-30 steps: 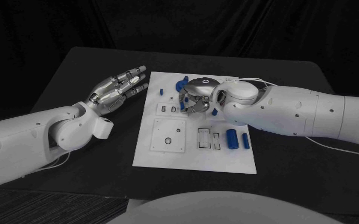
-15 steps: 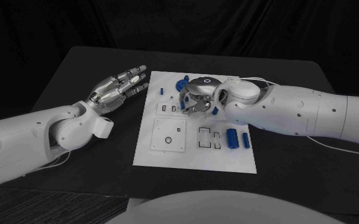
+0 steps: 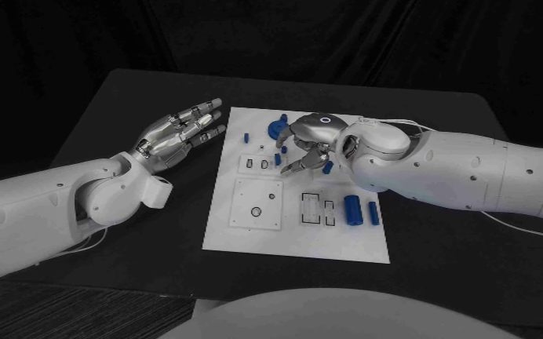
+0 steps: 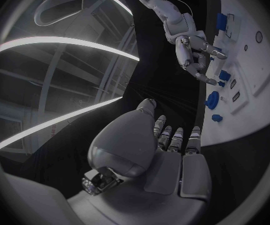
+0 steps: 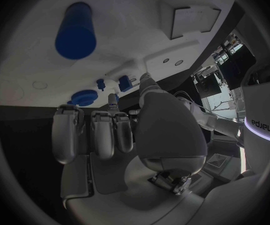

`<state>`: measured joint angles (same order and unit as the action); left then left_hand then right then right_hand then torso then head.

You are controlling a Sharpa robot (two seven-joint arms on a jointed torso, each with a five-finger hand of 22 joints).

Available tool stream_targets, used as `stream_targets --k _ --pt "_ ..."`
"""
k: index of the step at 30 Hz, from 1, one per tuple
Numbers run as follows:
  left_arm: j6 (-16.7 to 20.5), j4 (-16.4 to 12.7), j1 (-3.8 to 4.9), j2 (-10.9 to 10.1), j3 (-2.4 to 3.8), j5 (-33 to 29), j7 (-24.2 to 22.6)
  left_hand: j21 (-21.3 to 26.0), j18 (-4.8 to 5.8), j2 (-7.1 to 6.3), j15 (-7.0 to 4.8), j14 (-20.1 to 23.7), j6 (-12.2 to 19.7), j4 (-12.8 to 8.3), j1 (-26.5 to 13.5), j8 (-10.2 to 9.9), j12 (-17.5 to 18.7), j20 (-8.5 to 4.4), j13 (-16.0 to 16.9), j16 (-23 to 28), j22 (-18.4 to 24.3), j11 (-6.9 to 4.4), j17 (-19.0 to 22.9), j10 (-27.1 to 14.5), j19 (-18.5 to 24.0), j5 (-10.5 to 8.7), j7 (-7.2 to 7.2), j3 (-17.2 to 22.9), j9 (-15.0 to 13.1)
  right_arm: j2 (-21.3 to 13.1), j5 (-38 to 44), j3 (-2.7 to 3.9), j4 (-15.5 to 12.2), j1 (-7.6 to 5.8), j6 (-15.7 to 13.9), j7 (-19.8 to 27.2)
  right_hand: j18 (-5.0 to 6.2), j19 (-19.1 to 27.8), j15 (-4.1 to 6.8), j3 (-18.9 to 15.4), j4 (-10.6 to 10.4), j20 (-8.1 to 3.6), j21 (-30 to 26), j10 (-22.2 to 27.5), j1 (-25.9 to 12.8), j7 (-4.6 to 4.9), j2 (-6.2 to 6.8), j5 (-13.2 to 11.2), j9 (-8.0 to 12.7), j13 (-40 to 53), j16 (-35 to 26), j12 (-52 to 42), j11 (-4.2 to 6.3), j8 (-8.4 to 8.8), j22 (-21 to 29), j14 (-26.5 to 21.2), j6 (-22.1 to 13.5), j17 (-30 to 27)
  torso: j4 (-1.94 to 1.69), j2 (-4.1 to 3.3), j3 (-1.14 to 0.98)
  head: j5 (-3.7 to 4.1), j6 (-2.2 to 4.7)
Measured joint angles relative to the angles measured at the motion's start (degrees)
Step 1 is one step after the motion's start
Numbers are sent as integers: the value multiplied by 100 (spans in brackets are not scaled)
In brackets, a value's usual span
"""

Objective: Assemble the parts on the task board

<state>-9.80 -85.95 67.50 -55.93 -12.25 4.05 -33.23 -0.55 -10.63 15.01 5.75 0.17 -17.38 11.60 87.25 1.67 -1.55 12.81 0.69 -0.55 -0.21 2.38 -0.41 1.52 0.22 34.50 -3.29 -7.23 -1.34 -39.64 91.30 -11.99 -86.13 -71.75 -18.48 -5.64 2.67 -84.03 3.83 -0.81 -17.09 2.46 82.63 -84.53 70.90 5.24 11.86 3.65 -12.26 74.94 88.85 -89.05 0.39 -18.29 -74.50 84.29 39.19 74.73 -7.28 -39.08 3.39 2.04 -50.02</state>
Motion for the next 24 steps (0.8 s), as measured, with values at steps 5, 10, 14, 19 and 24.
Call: stream_targets --k 5,10,14,19,24 --pt "3 26 -2 9 0 0 -1 0 0 0 0 0 0 -59 0 0 0 0 0 0 0 0 0 0 1 0 0 59 0 -296 -106 4 -351 -276 -342 89 0 0 0 -281 -2 0 -66 0 -211 0 29 0 37 0 0 0 0 0 0 0 1 0 0 2 0 -1 0" --pt "35 63 -4 48 0 33 -21 -6 -1 -125 53 -53 -2 15 -72 0 -2 182 0 -8 -11 0 -2 0 -178 -304 1 201 0 -658 -381 12 -664 -641 -676 218 0 0 0 -473 -13 0 -66 0 -354 1 -25 0 48 0 0 0 0 0 0 0 2 0 3 2 -1 14 2" --pt "179 121 -5 33 1 310 -102 -314 0 -231 118 -364 -137 400 -173 1 -604 349 47 -252 -119 394 -47 395 -558 -1461 136 -78 -2 -957 -762 11 -857 -873 -862 354 0 0 0 -473 -13 0 -66 0 -692 57 -109 0 49 0 0 0 0 0 0 0 64 0 3 2 -5 43 3" --pt "605 32 6 -182 2 821 -256 -1427 0 -481 397 -2183 -273 457 -275 44 -2370 386 373 -1325 -609 822 -631 1413 -2341 -2190 101 -309 -23 -1220 -1484 8 -988 -1095 -959 535 0 0 -2 -381 76 1 -65 0 -500 72 -542 0 48 0 0 0 -2 -3 0 0 261 0 5 4 -8 75 3" --pt "1067 -105 270 -325 -14 1239 -313 -2223 0 -508 411 -3557 -659 444 -300 110 -3724 331 1013 -2647 -939 932 -1151 2372 -3622 -2365 -86 -398 -49 -1339 -1969 8 -1048 -1188 -936 605 1 -2 -78 -376 81 4 -65 84 -244 87 -797 1 45 0 0 0 -97 -129 0 -64 474 0 5 6 -11 94 3"
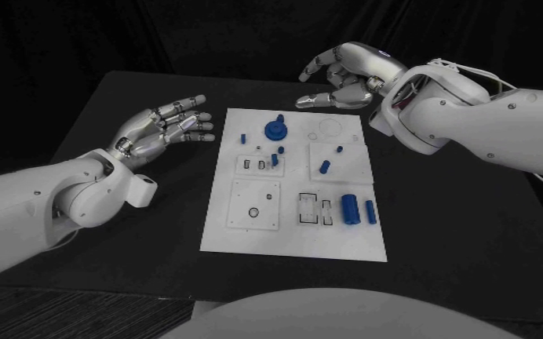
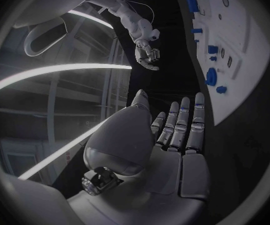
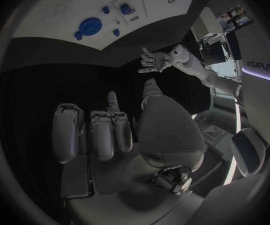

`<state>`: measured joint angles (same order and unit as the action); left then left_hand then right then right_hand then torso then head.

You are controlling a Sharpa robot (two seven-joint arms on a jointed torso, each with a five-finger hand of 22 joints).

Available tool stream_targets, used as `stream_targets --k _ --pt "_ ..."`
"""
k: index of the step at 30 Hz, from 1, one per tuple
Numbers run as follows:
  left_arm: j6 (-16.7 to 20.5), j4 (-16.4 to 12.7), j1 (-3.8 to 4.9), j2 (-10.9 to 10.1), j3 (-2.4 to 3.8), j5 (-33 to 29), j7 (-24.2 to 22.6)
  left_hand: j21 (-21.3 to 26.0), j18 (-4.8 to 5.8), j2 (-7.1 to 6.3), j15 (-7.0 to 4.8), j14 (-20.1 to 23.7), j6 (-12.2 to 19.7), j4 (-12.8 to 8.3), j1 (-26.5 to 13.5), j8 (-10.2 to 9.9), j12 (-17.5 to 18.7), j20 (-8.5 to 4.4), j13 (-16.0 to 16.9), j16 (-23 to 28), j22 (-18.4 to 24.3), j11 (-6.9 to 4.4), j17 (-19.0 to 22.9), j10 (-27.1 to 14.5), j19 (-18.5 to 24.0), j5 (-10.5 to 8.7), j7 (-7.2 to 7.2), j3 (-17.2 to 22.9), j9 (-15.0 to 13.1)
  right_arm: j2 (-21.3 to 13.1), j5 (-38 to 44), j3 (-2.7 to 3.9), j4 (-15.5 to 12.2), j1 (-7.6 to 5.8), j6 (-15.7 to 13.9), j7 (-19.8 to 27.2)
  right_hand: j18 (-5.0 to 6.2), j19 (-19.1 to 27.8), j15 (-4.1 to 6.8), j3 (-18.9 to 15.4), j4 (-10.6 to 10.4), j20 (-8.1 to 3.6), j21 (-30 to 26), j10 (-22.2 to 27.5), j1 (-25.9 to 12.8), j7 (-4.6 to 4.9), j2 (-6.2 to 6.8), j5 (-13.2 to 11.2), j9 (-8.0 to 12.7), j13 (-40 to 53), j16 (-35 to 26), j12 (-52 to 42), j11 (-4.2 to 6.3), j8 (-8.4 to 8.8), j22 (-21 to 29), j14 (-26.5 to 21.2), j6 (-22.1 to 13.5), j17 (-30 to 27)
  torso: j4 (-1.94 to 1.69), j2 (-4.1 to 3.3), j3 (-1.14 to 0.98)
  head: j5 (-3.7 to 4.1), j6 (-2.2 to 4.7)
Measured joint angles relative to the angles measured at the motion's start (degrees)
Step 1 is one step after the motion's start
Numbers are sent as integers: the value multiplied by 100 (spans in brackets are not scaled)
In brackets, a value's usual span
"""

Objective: Assemble the parts on the task board

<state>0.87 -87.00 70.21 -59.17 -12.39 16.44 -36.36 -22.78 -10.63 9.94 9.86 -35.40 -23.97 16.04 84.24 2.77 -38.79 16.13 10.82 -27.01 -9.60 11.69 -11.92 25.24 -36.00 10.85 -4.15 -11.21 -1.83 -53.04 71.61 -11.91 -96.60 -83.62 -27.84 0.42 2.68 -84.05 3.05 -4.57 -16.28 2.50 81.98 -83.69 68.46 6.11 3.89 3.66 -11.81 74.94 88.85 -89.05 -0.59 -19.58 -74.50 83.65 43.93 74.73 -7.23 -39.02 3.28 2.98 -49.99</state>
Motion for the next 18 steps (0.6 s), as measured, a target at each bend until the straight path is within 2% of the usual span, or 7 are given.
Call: stream_targets --k 4,6,8,9,12,16,18 --pt "468 -15 398 59 27 477 2 -1195 2 1 -456 -1359 -1691 -42 -2 567 -1905 -464 1196 -2081 -639 -439 -1092 1461 -1272 -43 -464 -40 -295 -13 -298 0 1 -37 55 42 -1 -46 -19 0 0 48 0 -25 127 -5 -128 1 -2 0 0 0 -25 -93 0 19 184 0 1 0 -6 7 0" --pt "681 9 584 137 25 837 50 -2366 0 -47 -848 -2612 -2235 -6 -142 1178 -3639 -877 4620 -4116 -1454 -771 -3763 3350 -2054 -290 -386 -406 -472 26 -403 -2 17 -43 84 61 -1 -8 -18 0 0 86 0 -24 127 -5 -128 1 -2 0 0 0 -25 -113 0 19 184 0 4 1 -14 1 0" --pt "834 11 744 221 24 1292 186 -4100 421 52 -931 -3780 -2192 -6 -266 1937 -3982 -978 5822 -5469 -3831 -729 -5774 4437 -2576 -478 -325 -404 -785 63 -480 -2 38 -44 117 76 -1 -8 -18 0 0 86 0 -24 128 -5 -129 1 -2 0 0 0 -24 -113 0 19 184 0 15 1 -32 -4 0" --pt "879 11 805 263 24 1508 275 -4922 582 -6 -924 -4456 -2373 -7 -403 2252 -3990 -994 5827 -5936 -5303 -719 -6303 4710 -3159 -555 -287 -404 -935 66 -506 -2 46 -44 131 81 -1 -8 -18 0 0 86 0 -25 212 -5 -214 1 -3 0 0 0 -24 -113 0 19 184 0 23 1 -44 -7 0" --pt "907 10 995 450 23 2248 773 -5887 585 34 -936 -4784 -2413 29 -576 2821 -3995 -1025 5827 -6219 -6534 -738 -6288 4814 -4012 -648 -218 -441 -1384 30 -579 -2 75 -30 185 84 0 -8 -18 0 0 86 0 -25 146 -5 -320 2 -4 0 0 0 -24 -146 0 19 184 0 64 -9 -82 -59 21" --pt "617 84 1194 793 26 3051 1739 -6384 590 83 -966 -4815 -2403 38 -1010 3265 -4045 -994 5828 -6219 -6526 -802 -6288 4993 -4683 -733 -210 -577 -1731 -70 -642 -2 120 15 274 65 -1 -7 -18 -1 -1 85 -1 -25 142 -5 -325 13 -5 0 0 0 -24 -178 0 19 184 0 128 -30 -144 -127 79" --pt "381 149 1247 940 27 3324 2214 -6552 1024 131 -967 -4815 -2331 38 -1262 3419 -4111 -1009 5828 -6219 -6526 -841 -6288 5053 -4748 -733 -138 -577 -1969 -113 -664 -5 138 33 320 45 -1 -8 -18 -1 -1 85 -1 -24 41 -5 -425 12 -6 0 0 0 -24 -178 0 19 184 0 156 -35 -182 -148 108"
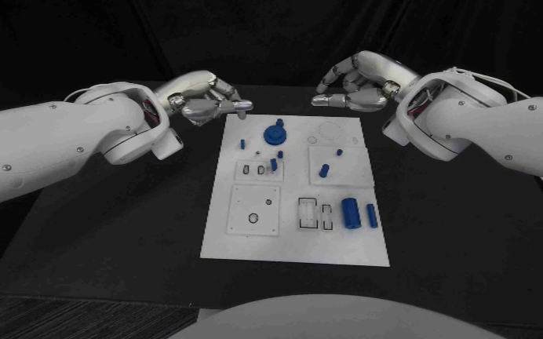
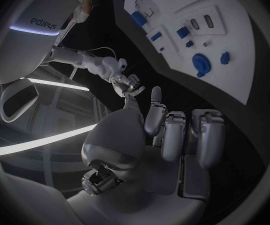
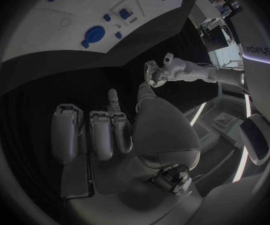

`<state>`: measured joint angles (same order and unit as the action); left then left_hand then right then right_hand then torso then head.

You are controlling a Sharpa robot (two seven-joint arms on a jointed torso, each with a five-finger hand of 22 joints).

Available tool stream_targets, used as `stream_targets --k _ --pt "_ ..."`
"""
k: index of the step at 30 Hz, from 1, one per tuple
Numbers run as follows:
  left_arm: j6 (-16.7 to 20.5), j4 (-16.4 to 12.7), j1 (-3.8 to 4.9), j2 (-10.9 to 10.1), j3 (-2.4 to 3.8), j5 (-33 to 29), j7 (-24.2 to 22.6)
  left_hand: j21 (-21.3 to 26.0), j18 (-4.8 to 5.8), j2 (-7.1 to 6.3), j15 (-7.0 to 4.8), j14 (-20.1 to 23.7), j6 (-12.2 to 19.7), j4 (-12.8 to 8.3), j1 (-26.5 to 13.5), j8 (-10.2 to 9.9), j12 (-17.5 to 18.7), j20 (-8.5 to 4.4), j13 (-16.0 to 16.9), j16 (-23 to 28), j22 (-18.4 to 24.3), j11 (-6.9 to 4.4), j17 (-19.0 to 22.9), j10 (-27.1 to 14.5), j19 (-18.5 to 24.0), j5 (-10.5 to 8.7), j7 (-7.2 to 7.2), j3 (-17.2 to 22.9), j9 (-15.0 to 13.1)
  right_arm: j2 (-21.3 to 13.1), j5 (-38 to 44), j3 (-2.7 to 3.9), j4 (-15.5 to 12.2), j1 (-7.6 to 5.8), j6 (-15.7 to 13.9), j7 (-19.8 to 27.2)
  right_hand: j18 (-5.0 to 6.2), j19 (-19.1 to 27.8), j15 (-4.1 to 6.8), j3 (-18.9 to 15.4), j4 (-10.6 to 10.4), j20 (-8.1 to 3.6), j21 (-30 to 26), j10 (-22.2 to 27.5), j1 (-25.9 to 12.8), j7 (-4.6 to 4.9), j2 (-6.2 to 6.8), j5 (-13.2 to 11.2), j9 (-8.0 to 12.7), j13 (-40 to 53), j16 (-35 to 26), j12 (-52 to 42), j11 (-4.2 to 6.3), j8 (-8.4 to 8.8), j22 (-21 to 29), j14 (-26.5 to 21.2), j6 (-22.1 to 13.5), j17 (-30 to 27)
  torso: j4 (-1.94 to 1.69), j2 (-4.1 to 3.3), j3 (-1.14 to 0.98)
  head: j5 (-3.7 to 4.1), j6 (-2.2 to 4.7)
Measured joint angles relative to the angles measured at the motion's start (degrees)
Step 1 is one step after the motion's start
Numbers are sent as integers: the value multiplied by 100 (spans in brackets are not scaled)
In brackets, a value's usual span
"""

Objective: Assemble the parts on the task board

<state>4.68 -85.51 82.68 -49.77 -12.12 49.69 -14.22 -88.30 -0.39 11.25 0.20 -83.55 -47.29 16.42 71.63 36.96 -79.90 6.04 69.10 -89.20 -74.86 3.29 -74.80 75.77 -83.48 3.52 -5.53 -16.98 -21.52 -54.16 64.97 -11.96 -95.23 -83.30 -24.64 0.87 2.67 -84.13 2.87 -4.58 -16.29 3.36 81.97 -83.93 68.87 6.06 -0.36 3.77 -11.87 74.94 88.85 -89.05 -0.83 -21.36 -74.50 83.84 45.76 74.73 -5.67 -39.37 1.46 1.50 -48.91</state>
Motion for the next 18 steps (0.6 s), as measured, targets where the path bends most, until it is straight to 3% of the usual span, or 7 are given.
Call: stream_targets --k 2,4,5,8,10,13,18 --pt "-307 69 48 154 -1 243 572 -49 2 0 0 0 -2 0 0 123 0 -2 0 0 0 -1 0 16 -2 2 2 0 -128 -32 -19 -1 5 12 50 -32 0 0 0 0 0 0 0 0 -5 0 -5 1 0 0 0 0 0 0 0 0 0 0 38 -2 -37 -22 18" --pt "-585 112 92 302 -8 403 1066 -48 2 122 -1 0 3 0 -121 131 -39 -2 21 0 0 0 0 19 -2 2 0 0 -211 -65 -34 0 4 20 90 -63 0 0 0 0 0 0 -1 0 -5 0 -6 88 -1 0 0 0 0 0 0 0 0 0 77 -3 -78 -45 35" --pt "-772 130 126 416 -9 486 1382 -48 2 121 -1 0 3 0 -120 131 -60 -2 30 0 0 1 0 19 -2 2 -1 0 -262 -95 -41 2 3 30 118 -88 0 0 0 0 0 0 -1 0 -5 0 -6 88 -1 0 0 0 0 0 0 0 0 0 102 -4 -103 -54 43" --pt "-1197 151 211 726 -2 636 2079 -47 2 183 -1 0 0 0 -183 132 -93 -2 48 0 0 0 0 19 -2 2 1 0 -321 -173 -59 3 2 78 184 -159 0 0 0 0 0 0 -83 0 -4 0 -6 88 -1 0 0 0 0 0 0 0 0 0 158 -1 -151 -101 49" --pt "-1400 176 238 897 1 697 2422 -47 2 217 -3 0 -100 0 -220 198 -110 -34 54 0 0 -23 0 38 -33 3 99 0 -489 -200 -67 1 0 117 220 -200 0 0 0 0 0 0 -84 0 95 0 -105 90 -1 0 0 0 0 0 0 0 -1 0 180 7 -171 -126 35" --pt "-1668 240 248 1151 -1 769 2914 -44 2 208 -122 -40 -155 0 -412 198 -110 -52 53 0 0 -68 0 83 -50 3 153 1 -548 -215 -79 -1 -4 180 277 -256 0 0 0 -1 0 0 -84 0 93 -1 -103 268 -3 0 0 0 0 -32 0 0 0 0 204 32 -203 -158 2" --pt "-2094 362 270 1531 -3 847 3569 -41 1 242 -122 -40 -222 0 -709 -175 -154 -54 54 0 0 -118 0 209 -50 2 131 1 -583 -211 -90 -1 17 244 381 -338 0 0 0 0 0 0 -84 0 93 0 -103 266 -4 0 0 0 0 -50 0 0 0 0 241 84 -243 -189 -65"
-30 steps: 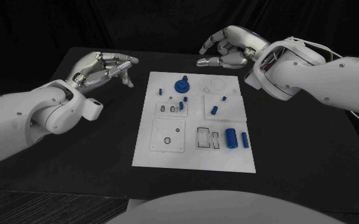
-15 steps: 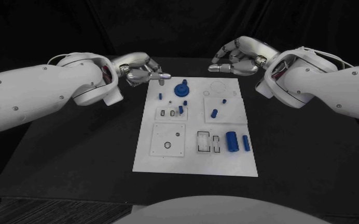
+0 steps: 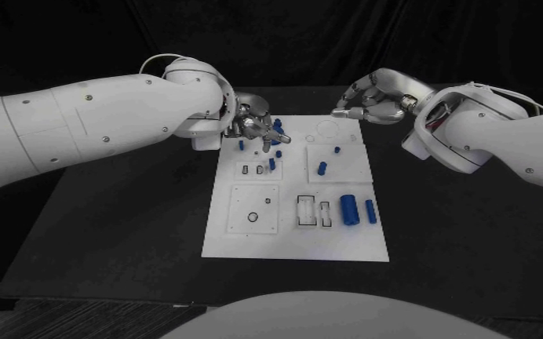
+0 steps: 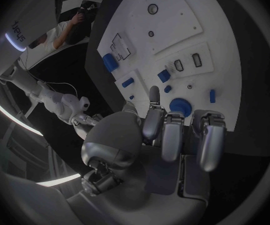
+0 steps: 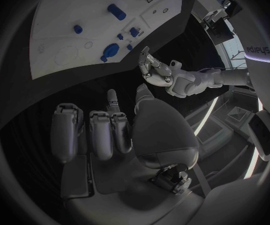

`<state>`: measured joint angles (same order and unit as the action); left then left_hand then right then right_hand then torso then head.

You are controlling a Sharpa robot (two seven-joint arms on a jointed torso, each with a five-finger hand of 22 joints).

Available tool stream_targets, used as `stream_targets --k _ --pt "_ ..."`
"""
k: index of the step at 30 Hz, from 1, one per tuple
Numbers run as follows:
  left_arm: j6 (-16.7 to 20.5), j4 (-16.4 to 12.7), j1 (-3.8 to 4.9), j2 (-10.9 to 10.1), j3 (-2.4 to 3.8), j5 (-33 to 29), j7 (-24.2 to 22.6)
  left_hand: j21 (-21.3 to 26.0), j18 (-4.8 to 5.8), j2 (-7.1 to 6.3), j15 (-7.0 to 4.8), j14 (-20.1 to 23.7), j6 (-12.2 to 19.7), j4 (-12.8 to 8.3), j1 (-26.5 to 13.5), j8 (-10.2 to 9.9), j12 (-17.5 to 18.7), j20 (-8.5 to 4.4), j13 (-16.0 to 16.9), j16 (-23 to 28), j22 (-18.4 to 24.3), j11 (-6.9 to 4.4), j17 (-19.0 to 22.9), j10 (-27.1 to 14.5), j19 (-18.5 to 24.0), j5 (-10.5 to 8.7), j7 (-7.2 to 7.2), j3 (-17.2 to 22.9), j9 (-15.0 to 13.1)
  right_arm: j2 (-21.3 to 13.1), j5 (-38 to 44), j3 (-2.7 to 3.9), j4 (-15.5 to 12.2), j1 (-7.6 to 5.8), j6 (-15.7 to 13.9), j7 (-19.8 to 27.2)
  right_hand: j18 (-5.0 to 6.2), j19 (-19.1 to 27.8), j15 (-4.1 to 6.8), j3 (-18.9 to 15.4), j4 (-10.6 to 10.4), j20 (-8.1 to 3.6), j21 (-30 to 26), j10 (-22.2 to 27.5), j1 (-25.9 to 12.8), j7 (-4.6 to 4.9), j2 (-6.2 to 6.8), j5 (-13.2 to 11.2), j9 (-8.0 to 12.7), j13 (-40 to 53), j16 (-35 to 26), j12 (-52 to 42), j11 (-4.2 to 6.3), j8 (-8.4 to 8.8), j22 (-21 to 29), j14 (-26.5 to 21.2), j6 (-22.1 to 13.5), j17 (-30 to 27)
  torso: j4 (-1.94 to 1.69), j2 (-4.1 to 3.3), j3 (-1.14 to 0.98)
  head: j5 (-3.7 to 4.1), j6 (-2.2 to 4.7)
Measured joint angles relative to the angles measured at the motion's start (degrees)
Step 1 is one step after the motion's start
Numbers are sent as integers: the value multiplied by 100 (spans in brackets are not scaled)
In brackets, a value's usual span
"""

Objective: Assemble the parts on the task board

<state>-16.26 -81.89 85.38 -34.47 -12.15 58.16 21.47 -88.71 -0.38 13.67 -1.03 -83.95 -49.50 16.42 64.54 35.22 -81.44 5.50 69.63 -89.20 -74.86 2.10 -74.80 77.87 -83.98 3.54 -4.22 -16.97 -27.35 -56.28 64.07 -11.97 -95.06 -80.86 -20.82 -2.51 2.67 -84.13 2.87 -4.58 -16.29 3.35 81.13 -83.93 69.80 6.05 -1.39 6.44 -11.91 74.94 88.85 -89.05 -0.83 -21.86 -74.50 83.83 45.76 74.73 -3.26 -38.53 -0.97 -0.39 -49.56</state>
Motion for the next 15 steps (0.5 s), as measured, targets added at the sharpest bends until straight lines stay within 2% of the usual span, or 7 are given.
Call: stream_targets --k 3,5,6,9,11,13,15 --pt "-202 113 2 189 2 28 273 0 0 37 0 0 -149 0 -37 -257 -2 0 0 0 0 -4 0 36 0 1 -39 0 1 12 -4 1 18 31 54 -39 0 0 0 0 0 0 0 0 0 0 0 0 0 0 0 0 0 0 0 0 0 0 11 19 -13 -12 -18" --pt "-300 192 2 291 2 39 411 1 0 36 0 0 -209 -1 -36 -313 -24 0 0 0 0 -4 0 38 0 37 -10 0 2 20 -5 2 31 49 85 -59 0 0 0 0 0 0 -31 0 0 0 0 1 0 0 0 0 0 0 0 0 0 0 14 29 -15 -28 -32" --pt "-352 240 2 350 2 46 492 10 0 37 0 0 -212 -1 -37 -412 -28 0 0 0 0 -5 0 37 0 68 -9 1 2 23 -6 2 37 60 102 -70 0 0 0 0 0 0 -50 0 0 0 0 1 0 0 0 0 0 0 0 0 0 0 15 34 -15 -37 -36" --pt "-445 327 2 431 2 58 654 10 -1 37 0 0 -223 0 -37 -462 -43 0 0 0 0 -5 0 37 0 67 -20 1 3 23 -8 2 44 75 137 -90 0 0 0 0 0 0 -50 0 0 0 0 1 0 0 0 0 0 0 0 0 0 0 16 39 -14 -67 -42" --pt "-484 381 2 464 2 65 743 10 0 37 0 0 -360 0 -37 -596 -44 0 0 0 0 -4 0 40 0 67 -21 1 5 17 -9 2 45 79 149 -96 0 0 0 0 0 0 -50 0 0 0 0 1 -1 0 0 0 0 0 0 0 0 0 15 41 -14 -87 -44" --pt "-506 419 2 491 1 69 812 10 0 37 0 0 -364 0 -37 -595 -44 0 0 0 0 -5 0 54 0 67 -19 1 5 11 -9 2 49 81 157 -99 0 0 0 0 0 0 -51 0 1 0 -1 2 -1 0 0 0 0 0 0 0 0 0 16 41 -14 -103 -44" --pt "-514 458 2 529 0 73 883 11 0 37 0 0 -368 0 -37 -667 -44 0 0 0 0 -4 0 56 0 68 -15 1 5 3 -10 2 57 83 164 -103 0 0 0 0 0 0 -88 0 1 0 -1 87 -1 0 0 0 0 0 0 0 0 0 21 44 -16 -129 -44"
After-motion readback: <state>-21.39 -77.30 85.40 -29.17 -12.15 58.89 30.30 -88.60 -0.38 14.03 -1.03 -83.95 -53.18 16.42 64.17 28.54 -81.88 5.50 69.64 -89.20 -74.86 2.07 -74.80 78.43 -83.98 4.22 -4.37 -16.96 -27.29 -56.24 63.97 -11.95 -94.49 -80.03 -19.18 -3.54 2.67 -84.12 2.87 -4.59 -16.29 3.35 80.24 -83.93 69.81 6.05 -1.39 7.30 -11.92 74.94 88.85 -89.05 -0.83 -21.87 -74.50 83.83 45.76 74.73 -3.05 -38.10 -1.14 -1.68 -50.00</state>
